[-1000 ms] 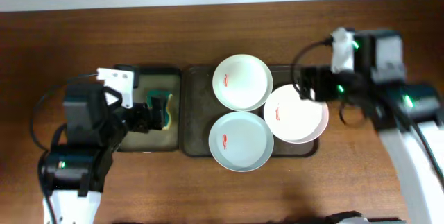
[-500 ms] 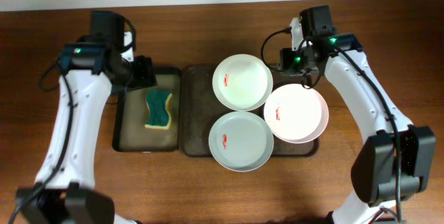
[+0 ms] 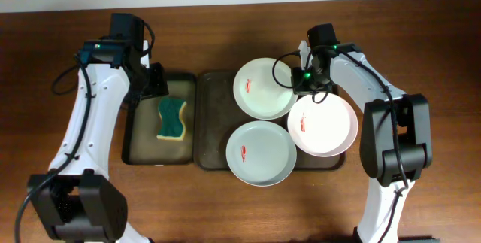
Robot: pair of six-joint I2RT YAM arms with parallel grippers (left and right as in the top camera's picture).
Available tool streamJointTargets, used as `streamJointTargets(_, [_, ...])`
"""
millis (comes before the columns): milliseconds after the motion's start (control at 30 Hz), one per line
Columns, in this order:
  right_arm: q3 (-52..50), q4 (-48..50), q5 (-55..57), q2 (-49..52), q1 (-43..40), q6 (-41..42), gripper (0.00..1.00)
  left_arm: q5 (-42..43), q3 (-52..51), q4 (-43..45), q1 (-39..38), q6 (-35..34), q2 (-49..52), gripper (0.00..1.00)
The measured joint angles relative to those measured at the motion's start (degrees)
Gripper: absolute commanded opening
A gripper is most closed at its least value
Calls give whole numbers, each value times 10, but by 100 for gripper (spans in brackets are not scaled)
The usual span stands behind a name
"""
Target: Clean dirty plates on tray and stack at the side
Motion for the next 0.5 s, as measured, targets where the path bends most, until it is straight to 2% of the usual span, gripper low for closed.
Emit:
streamJointTargets(133, [0,0,-2,0,0,0,5,0,-11,9,0,0,37,65])
streamJointTargets(300, [0,2,-3,0,0,0,5,0,-35,10,-5,-1,85,69])
streamJointTargets(400, [0,5,-3,0,0,0,5,0,-66,59,-21,-5,106,73])
streamJointTargets(500, [0,5,-3,0,0,0,5,0,-108,104,-29,-9,111,71])
